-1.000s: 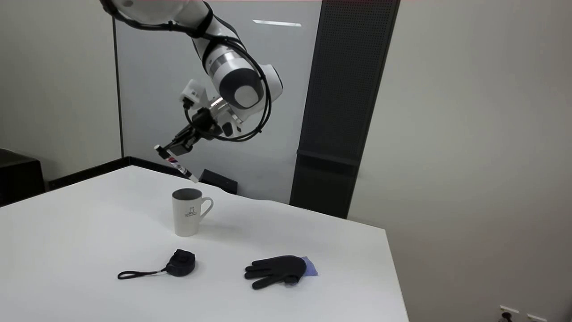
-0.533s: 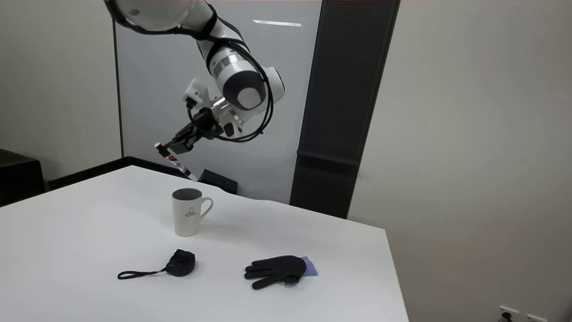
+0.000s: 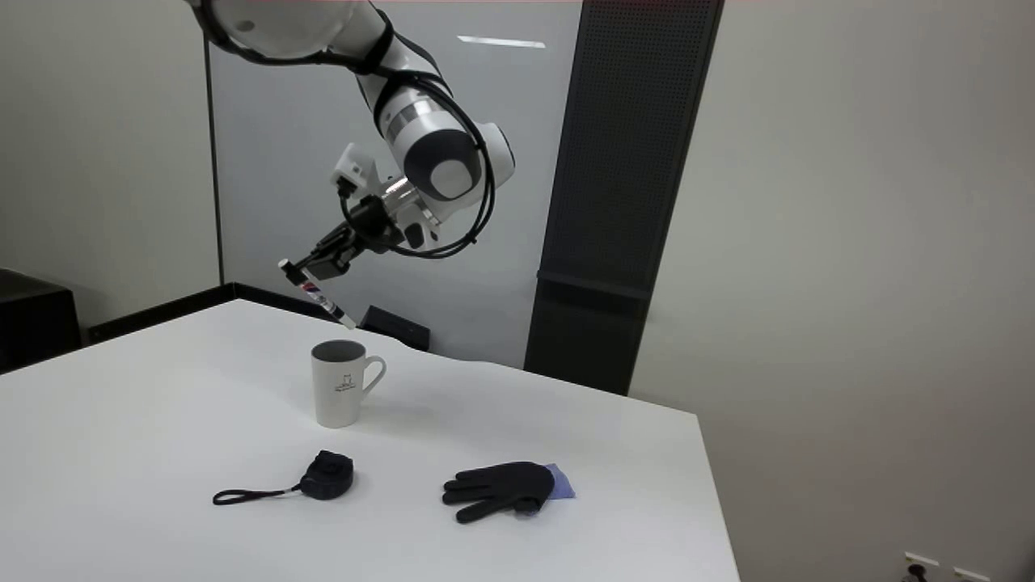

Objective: Put the marker in the mug

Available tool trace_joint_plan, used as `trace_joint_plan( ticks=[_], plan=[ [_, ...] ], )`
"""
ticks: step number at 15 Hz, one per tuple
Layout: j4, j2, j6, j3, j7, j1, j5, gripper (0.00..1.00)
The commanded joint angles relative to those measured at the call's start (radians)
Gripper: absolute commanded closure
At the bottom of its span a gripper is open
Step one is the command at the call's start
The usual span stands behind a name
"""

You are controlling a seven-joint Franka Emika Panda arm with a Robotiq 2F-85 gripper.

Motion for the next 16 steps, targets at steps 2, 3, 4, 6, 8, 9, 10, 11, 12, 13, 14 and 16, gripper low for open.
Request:
trace_joint_plan(
  ticks=[2, 3, 4, 6, 8, 9, 10, 11, 12, 13, 14, 16],
  plan=[
    [0.004, 0.002, -0.003, 0.002, 0.002, -0.003, -0.002, 0.72],
    [0.004, 0.002, -0.003, 0.002, 0.002, -0.003, -0.002, 0.72],
    [0.004, 0.002, -0.003, 0.002, 0.002, -0.003, -0.002, 0.72],
    [0.004, 0.002, -0.003, 0.002, 0.002, -0.003, -0.002, 0.72],
    [0.004, 0.002, -0.003, 0.002, 0.002, -0.003, -0.002, 0.72],
    [0.004, 0.002, -0.003, 0.002, 0.002, -0.003, -0.002, 0.93],
    [0.018, 0.011, -0.006, 0.006, 0.006, -0.006, 0.006, 0.93],
    [0.029, 0.019, -0.008, 0.01, 0.004, -0.01, 0.013, 0.93],
    [0.035, 0.024, -0.001, 0.011, 0.002, -0.01, 0.018, 0.93],
    [0.042, 0.031, 0.004, 0.012, 0.002, -0.01, 0.021, 0.93],
    [0.048, 0.037, 0.012, 0.011, 0.006, -0.009, 0.025, 0.93],
    [0.062, 0.053, 0.025, 0.011, 0.017, -0.005, 0.03, 0.93]
  ],
)
